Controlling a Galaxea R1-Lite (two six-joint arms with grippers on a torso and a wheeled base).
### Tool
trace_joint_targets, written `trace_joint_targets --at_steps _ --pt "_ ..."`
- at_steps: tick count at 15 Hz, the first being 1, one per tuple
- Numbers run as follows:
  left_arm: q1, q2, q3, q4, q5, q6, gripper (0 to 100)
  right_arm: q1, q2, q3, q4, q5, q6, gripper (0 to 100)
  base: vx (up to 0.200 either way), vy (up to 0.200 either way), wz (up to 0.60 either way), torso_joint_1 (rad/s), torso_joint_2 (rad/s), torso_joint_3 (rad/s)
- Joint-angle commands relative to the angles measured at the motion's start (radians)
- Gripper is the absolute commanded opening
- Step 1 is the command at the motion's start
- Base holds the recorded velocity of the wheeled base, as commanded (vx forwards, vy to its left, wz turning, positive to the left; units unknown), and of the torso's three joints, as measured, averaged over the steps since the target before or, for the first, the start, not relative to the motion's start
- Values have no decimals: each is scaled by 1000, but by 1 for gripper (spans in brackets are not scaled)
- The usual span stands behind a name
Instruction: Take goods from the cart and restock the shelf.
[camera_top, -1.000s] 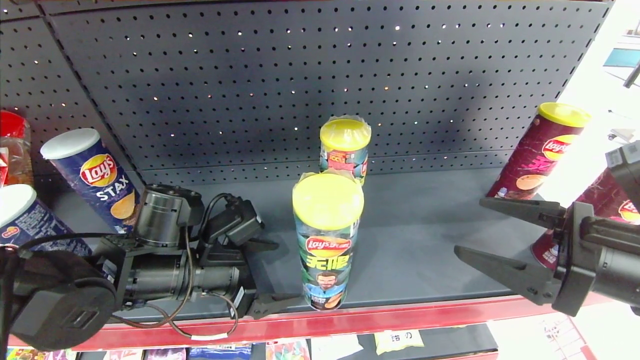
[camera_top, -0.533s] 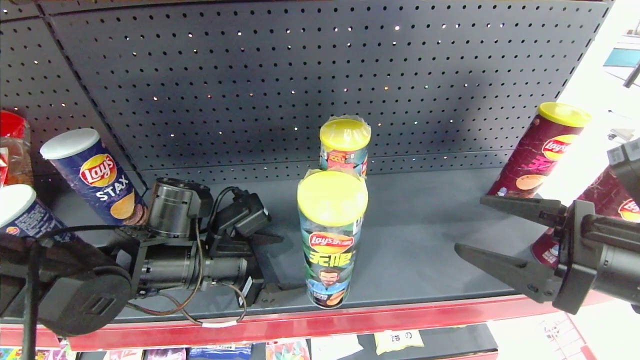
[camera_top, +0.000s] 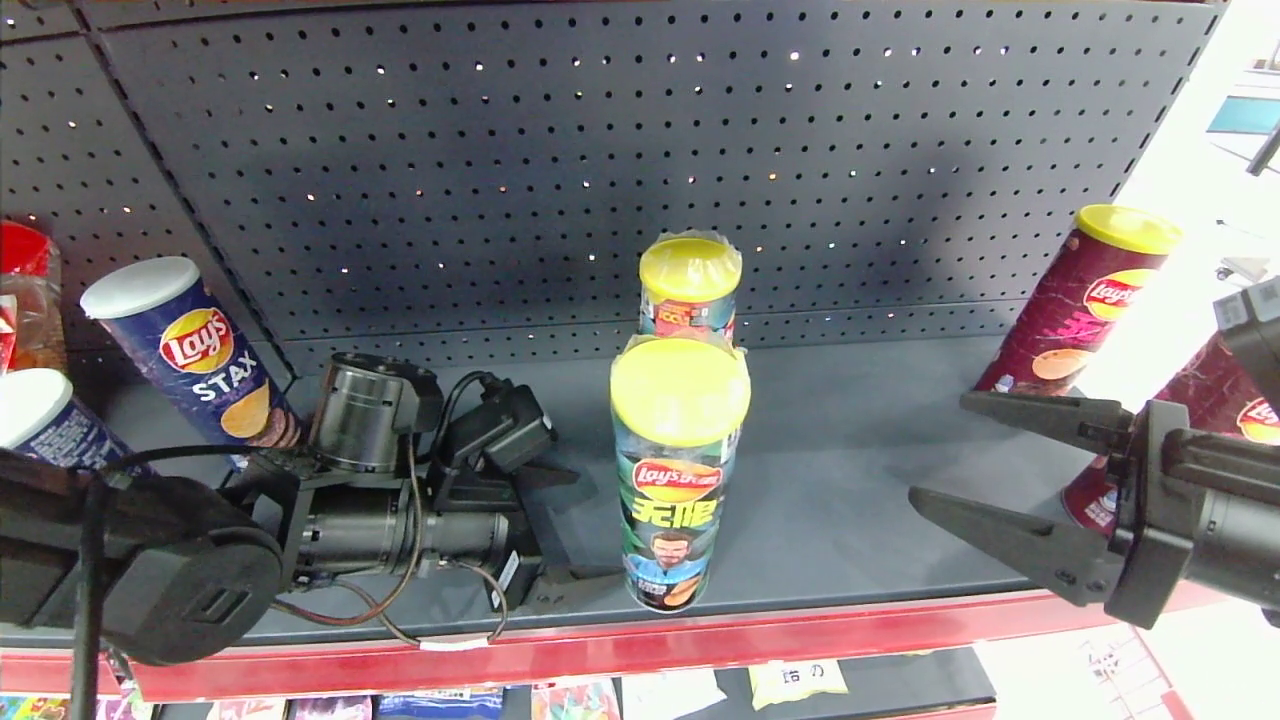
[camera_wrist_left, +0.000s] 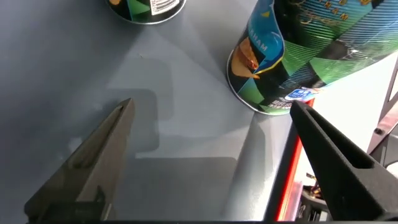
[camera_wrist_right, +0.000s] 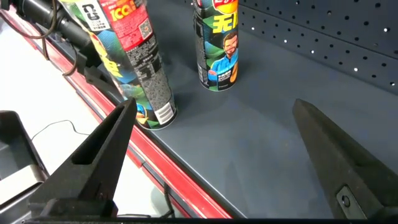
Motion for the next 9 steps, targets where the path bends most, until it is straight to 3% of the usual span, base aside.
trace_joint_targets --at_steps 1,9 --pt "-1 9 -11 -1 0 0 100 0 3 0 -1 1 -1 100 0 0 0 0 0 0" --pt "-21 9 -13 -1 0 0 100 0 3 0 -1 1 -1 100 0 0 0 0 0 0"
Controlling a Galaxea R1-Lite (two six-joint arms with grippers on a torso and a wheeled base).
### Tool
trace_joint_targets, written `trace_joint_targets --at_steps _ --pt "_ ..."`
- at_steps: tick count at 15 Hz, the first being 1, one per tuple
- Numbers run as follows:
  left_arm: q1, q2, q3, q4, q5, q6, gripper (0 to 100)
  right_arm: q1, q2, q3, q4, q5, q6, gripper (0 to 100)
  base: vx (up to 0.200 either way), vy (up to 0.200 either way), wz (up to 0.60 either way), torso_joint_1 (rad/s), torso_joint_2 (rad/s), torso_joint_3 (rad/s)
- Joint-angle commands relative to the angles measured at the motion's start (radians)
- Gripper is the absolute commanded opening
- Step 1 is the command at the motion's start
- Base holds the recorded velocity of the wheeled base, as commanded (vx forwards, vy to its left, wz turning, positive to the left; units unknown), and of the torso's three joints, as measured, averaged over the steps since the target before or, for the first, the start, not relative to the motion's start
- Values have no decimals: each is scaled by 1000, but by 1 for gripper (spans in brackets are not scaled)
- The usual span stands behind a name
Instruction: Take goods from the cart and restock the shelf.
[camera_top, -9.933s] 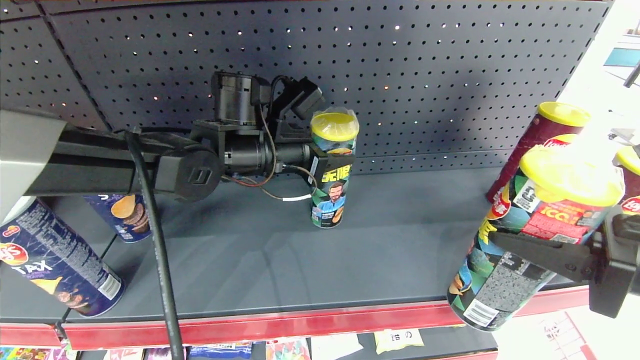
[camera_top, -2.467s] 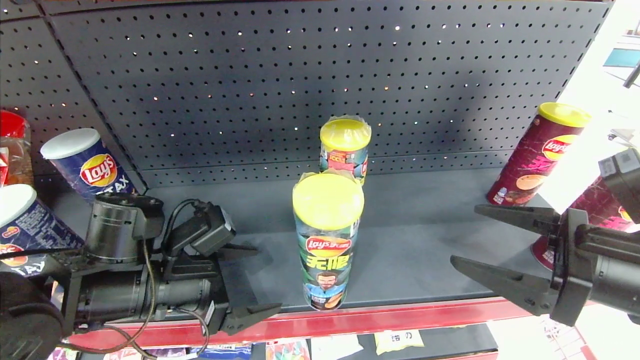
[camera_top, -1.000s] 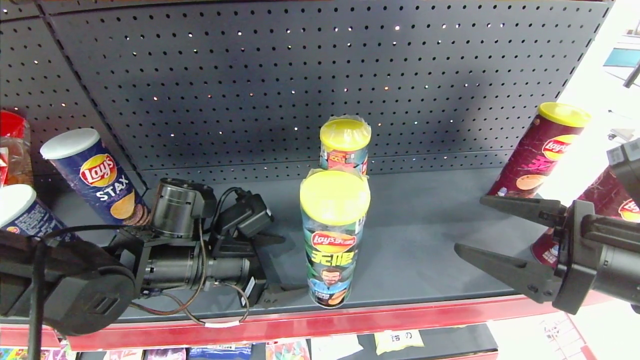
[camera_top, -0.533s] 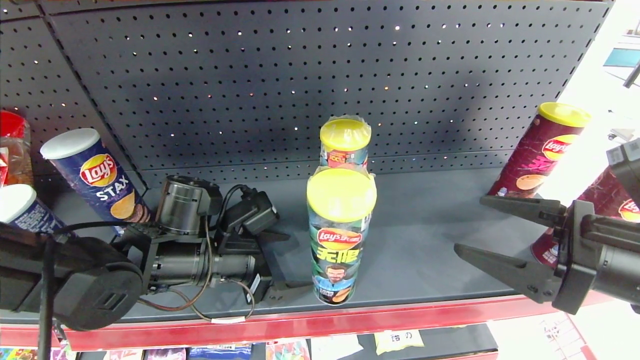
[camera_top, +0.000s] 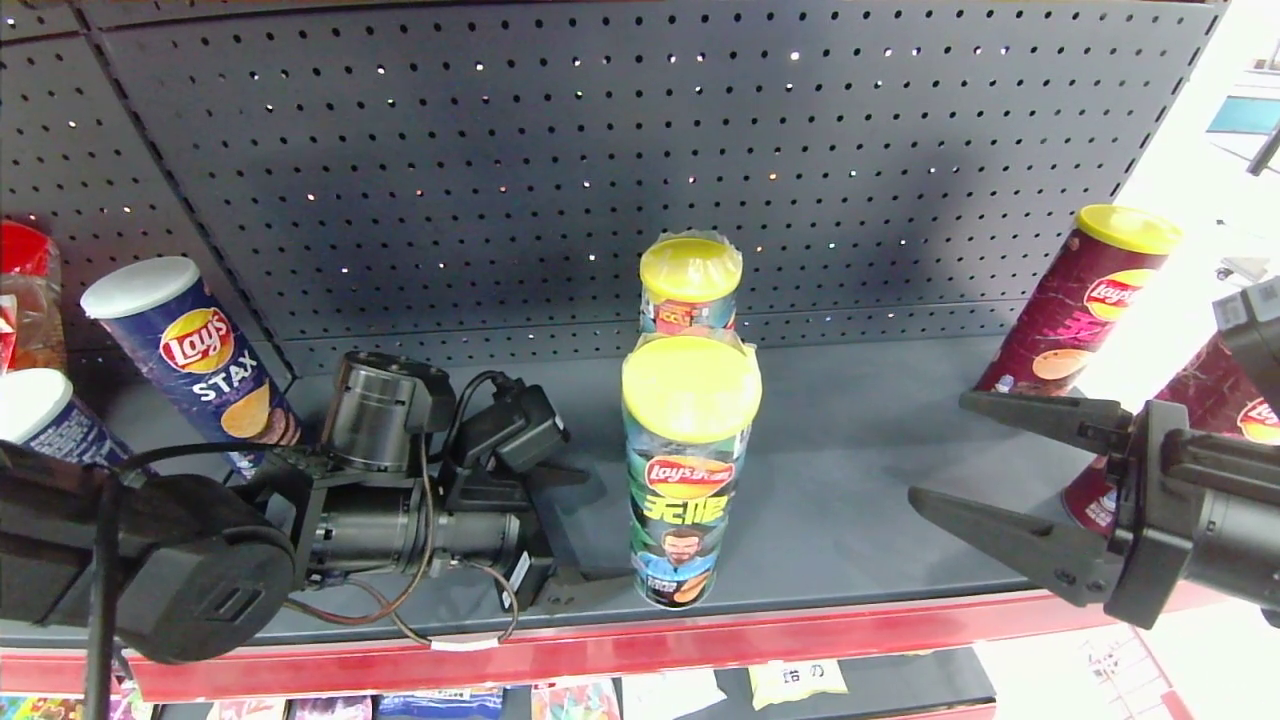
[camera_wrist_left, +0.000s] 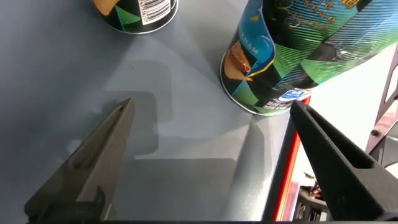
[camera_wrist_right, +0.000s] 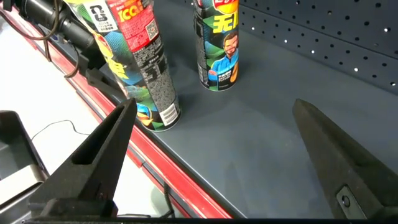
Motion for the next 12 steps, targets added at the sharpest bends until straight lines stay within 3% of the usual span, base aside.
trace_joint_targets --at_steps 1,8,12 --pt "-1 -2 2 -1 0 0 100 0 3 0 -1 1 0 100 0 0 0 0 0 0" --pt "44 -54 37 -1 0 0 100 0 3 3 -1 1 0 100 0 0 0 0 0 0" --pt "54 -308 157 10 0 -6 100 6 0 22 -1 4 -8 100 0 0 0 0 0 0"
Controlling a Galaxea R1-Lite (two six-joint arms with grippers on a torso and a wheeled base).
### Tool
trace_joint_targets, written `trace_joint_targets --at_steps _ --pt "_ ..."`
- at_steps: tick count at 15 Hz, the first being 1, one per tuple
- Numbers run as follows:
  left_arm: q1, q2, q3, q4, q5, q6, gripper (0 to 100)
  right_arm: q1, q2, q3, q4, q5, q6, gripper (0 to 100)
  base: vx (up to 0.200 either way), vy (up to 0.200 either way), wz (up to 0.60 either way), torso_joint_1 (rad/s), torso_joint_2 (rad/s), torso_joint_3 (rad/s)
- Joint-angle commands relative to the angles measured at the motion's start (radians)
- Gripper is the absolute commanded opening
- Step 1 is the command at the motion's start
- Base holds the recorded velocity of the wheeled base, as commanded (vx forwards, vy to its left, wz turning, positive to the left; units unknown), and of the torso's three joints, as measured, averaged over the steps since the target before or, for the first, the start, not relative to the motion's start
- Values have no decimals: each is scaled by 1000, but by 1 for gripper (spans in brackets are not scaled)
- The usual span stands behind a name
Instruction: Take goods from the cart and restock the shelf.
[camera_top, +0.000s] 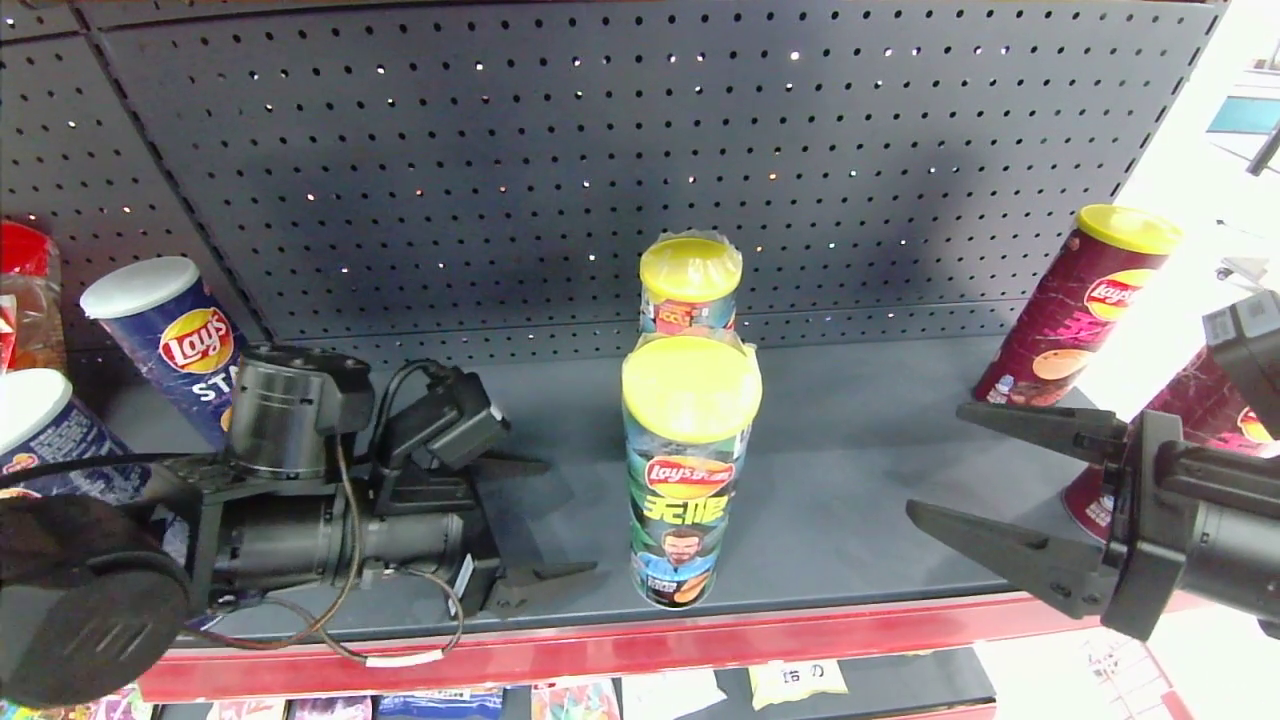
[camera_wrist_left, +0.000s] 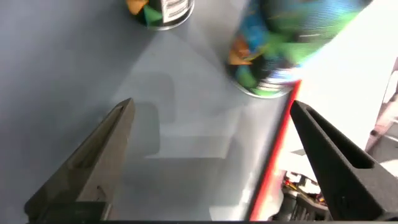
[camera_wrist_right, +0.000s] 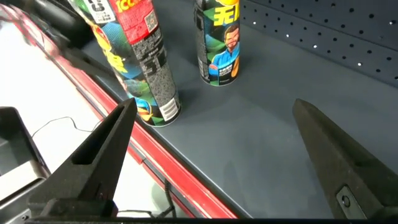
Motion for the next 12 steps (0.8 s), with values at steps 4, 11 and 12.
trace_joint_targets --at_steps 4,11,12 --pt "5 -524 258 113 17 -12 100 22 -147 142 4 -2 -39 100 0 0 0 0 0 0" --pt "128 -1394 87 1030 330 -314 100 -87 -552 323 73 -373 -38 100 0 0 0 0 0 0" --pt "137 -1423 70 1075 362 -335 100 -105 -587 303 130 -405 -38 100 0 0 0 0 0 0"
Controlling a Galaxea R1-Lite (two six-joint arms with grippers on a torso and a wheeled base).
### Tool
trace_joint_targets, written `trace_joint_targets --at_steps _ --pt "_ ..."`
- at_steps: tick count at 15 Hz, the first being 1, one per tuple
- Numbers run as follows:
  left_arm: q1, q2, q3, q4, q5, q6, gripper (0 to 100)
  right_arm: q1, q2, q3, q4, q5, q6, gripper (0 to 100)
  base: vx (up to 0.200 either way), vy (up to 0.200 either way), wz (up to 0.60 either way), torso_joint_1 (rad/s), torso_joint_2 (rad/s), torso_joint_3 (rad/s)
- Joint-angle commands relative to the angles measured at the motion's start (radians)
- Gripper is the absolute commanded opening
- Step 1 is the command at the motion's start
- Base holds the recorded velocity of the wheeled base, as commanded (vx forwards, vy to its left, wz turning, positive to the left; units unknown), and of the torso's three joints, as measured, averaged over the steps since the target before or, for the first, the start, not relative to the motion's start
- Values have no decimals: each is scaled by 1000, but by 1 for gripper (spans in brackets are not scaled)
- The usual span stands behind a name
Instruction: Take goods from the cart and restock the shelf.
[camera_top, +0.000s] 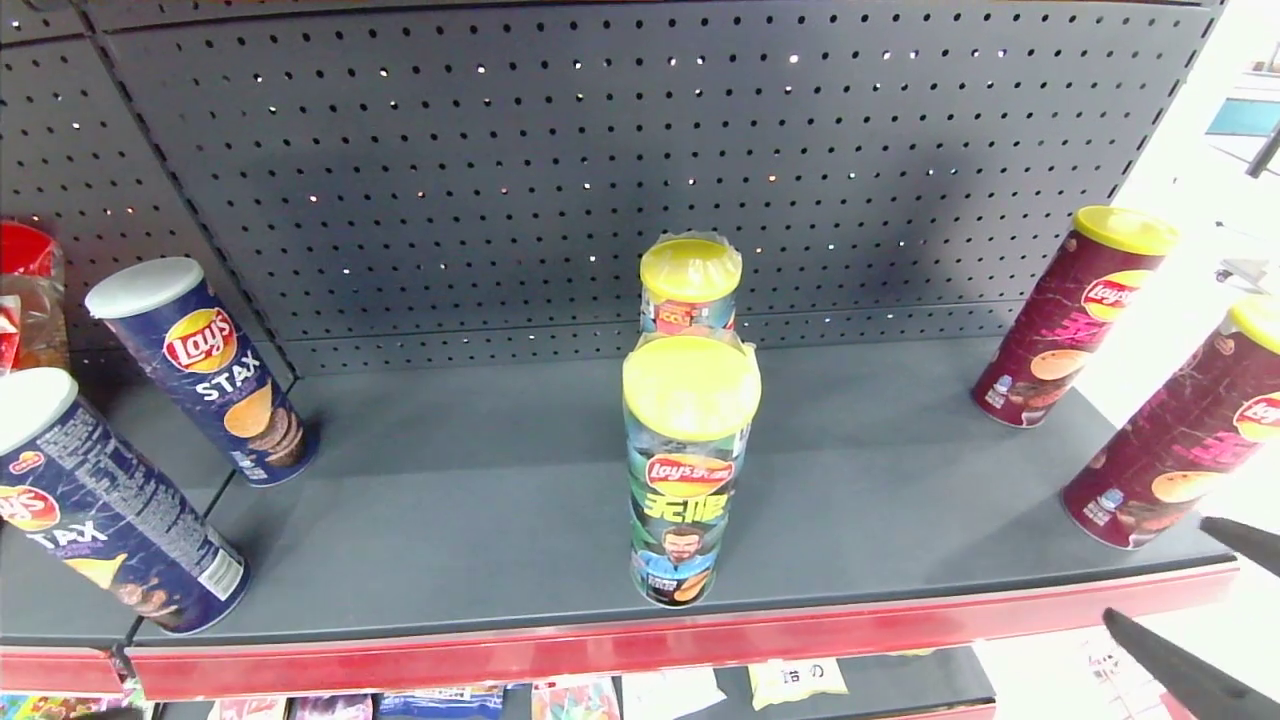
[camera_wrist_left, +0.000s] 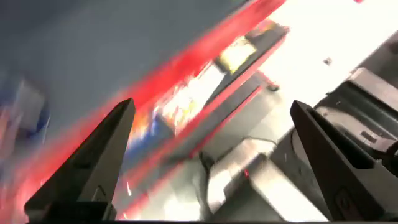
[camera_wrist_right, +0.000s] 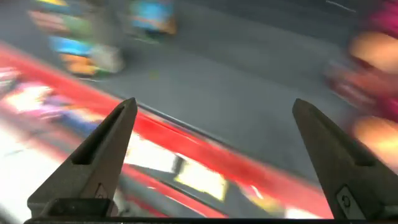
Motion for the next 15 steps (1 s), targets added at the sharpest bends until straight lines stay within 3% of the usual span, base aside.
trace_joint_targets --at_steps 1,3,4,5,6,9,10,13,15 --pt "77 -385 -131 301 179 -137 100 -94 -240 -86 281 -90 2 100 0 0 0 0 0 0" --pt "118 -430 -131 364 251 -140 100 -163 -393 -188 653 -93 7 100 0 0 0 0 0 0" --pt "169 -425 -131 379 271 -144 100 -204 -435 -199 731 -95 8 100 0 0 0 0 0 0" --pt "210 -419 -131 387 274 -157 100 -241 -447 -196 739 -95 13 100 0 0 0 0 0 0" --pt "313 -407 -131 407 274 -183 100 -359 -438 -196 740 -93 33 100 0 0 0 0 0 0" --pt "447 -434 -117 499 277 -183 100 -526 -445 -147 755 -92 106 100 0 0 0 0 0 0" --pt "470 -441 -110 505 295 -184 100 -548 -485 -110 762 -90 105 100 0 0 0 0 0 0" --pt "471 -441 -74 496 397 -184 100 -537 -623 -17 752 -55 97 100 0 0 0 0 0 0" --pt "476 -433 -65 453 432 -216 100 -534 -620 0 660 14 88 100 0 0 0 0 0 0"
